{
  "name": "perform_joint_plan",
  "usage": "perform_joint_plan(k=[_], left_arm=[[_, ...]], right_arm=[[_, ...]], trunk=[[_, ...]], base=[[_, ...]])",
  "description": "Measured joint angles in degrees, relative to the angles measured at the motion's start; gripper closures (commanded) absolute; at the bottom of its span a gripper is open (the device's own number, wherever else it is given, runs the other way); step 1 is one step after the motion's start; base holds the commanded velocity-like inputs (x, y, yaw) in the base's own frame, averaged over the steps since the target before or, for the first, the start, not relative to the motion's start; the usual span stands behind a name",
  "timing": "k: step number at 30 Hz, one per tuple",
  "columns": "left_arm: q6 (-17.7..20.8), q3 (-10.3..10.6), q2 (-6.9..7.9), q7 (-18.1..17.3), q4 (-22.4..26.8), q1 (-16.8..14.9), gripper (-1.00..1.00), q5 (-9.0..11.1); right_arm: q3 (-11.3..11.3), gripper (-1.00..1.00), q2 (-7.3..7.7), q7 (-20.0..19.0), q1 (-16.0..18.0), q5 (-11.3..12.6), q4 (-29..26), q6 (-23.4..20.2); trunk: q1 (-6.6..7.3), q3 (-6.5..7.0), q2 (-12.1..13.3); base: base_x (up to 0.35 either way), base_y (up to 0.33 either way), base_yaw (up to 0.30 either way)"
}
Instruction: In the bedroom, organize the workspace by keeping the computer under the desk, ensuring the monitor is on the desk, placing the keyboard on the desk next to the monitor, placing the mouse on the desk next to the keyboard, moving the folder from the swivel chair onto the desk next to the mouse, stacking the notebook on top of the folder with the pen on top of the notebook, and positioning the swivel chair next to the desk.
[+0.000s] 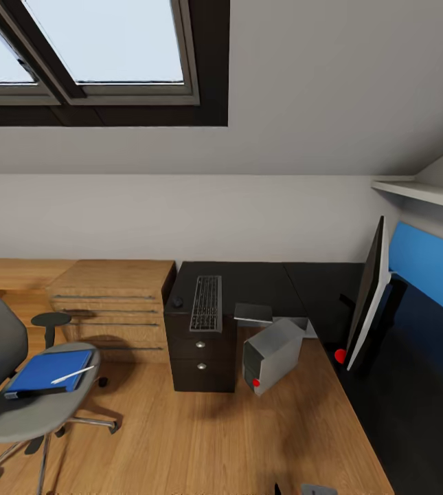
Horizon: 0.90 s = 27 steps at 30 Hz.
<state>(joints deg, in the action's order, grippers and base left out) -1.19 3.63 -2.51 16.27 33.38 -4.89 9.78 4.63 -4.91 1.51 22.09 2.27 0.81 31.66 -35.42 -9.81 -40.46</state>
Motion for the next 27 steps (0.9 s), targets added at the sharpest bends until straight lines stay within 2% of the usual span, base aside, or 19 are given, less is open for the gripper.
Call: perform_joint_plan(k=[10, 27], left_arm=[[-1.08, 0.09, -0.07, 0.01, -0.05, 0.01, -1.0, -0.09], [-1.62, 0.11, -0.09, 0.01, -0.65, 0.01, -1.0, -0.16]], right_arm=[[0.05, -1.0, 0.12, 0.07, 0.0, 0.06, -0.01, 0.04], [0.05, -1.0, 0.18, 0.07, 0.0, 0.09, -0.02, 0.15]], trunk=[[1.98, 1.44, 3.6], [1.98, 1.44, 3.61]], base=[[0.0, 0.0, 0.0], [0.0, 0.0, 0.0]])
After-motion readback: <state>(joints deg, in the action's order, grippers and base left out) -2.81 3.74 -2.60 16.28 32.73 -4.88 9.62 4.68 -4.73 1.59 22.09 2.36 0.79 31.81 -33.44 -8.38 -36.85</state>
